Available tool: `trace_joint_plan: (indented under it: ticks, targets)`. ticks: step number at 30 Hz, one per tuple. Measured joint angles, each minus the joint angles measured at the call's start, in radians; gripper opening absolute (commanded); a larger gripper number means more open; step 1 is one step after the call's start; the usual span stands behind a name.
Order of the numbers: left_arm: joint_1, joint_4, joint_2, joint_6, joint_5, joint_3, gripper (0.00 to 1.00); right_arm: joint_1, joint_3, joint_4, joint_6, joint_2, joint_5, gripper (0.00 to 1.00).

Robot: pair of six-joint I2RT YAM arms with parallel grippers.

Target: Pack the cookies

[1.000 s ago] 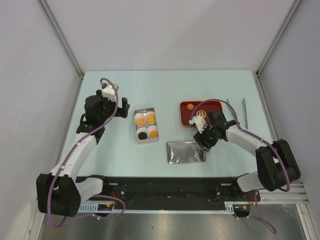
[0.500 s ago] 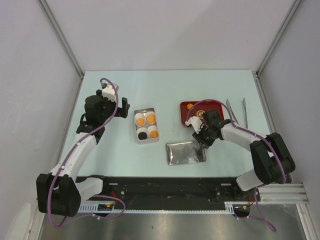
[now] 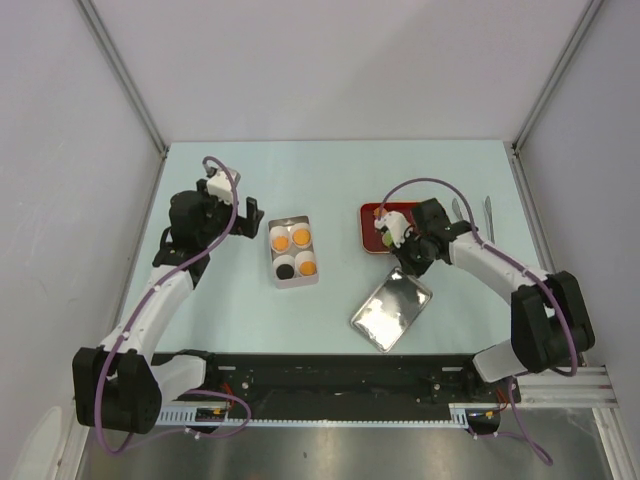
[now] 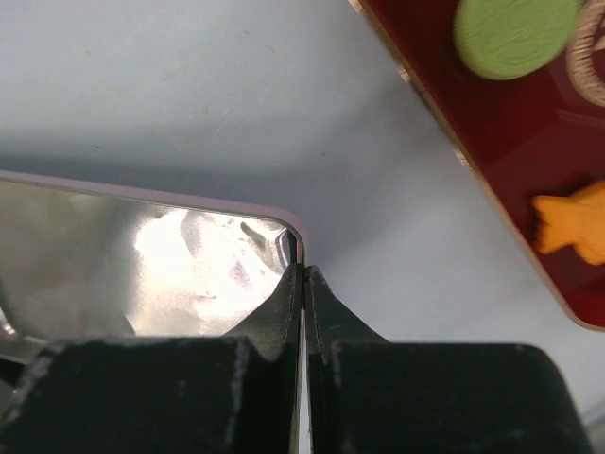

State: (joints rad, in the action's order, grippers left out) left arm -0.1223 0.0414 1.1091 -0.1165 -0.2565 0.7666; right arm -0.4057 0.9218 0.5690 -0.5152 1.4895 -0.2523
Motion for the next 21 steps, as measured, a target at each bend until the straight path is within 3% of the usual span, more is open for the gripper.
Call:
trace_joint_plan:
  ticks: [6,12,21]
  targets:
    - [-0.041,-0.030,-0.034,-0.028,-0.149,0.004,0.99,0.006,0.130,0.061,0.035,-0.102,0.001,0.00]
    - [-0.252,-0.135,-0.066,-0.074,-0.215,0.111,0.99,-0.018,0.275,0.050,0.079,-0.177,0.044,0.00]
    - [-0.463,-0.316,0.126,-0.128,-0.254,0.381,0.99,-0.170,0.296,-0.010,0.123,-0.211,0.190,0.00]
